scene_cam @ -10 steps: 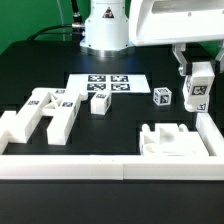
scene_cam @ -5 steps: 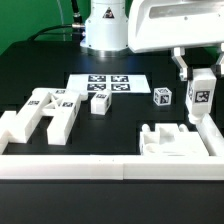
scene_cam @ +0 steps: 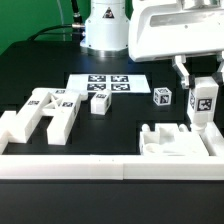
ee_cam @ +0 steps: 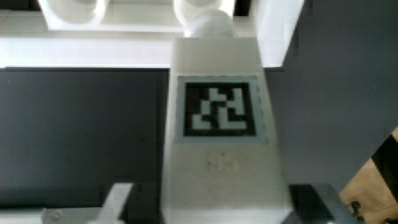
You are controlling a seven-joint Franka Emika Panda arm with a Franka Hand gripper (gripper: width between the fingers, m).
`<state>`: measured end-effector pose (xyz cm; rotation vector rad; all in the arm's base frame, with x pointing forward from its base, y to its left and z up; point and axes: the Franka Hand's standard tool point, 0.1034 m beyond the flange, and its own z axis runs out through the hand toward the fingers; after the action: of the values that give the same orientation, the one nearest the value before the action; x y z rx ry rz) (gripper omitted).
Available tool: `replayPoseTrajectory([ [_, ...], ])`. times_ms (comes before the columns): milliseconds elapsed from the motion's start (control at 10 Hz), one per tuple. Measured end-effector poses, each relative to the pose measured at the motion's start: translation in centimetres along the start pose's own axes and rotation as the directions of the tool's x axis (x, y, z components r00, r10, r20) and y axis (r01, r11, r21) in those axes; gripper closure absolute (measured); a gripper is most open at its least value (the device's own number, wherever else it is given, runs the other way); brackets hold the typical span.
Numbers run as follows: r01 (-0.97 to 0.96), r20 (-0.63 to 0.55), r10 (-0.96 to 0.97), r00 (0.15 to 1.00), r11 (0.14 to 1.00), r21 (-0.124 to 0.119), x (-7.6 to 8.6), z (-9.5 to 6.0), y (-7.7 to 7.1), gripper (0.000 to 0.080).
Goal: Assemble chair
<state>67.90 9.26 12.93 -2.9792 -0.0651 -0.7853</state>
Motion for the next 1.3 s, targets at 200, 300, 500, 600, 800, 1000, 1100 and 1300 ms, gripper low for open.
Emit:
replayPoseTrajectory([
  [200,0.074,0.014,-0.074,0.997,0.997,-0.003,0.6,0.5,0.2,0.0509],
  [300,0.075,0.017,-0.075,0.997,0.997,-0.002,0.6,0.5,0.3,0.0509],
  [500,0.076,0.018,-0.076,0.997,0.997,-0.002,0.5,0.5,0.2,0.0509],
  [600,0.076,0.021,-0.076,0.997,0.997,-0.002,0.4,0.7,0.2,0.0509],
  [800,0.077,0.029,-0.077,0.997,0.997,-0.003,0.0,1.2,0.4,0.0509],
  [1000,0.078,0.035,-0.078,0.996,0.997,-0.002,-0.3,1.6,0.3,0.0509],
  [1100,0.080,0.039,-0.080,0.996,0.997,0.000,-0.6,1.8,0.1,0.0509],
  [1300,0.082,0.045,-0.082,0.996,0.997,0.002,-0.9,2.2,-0.1,0.0509],
])
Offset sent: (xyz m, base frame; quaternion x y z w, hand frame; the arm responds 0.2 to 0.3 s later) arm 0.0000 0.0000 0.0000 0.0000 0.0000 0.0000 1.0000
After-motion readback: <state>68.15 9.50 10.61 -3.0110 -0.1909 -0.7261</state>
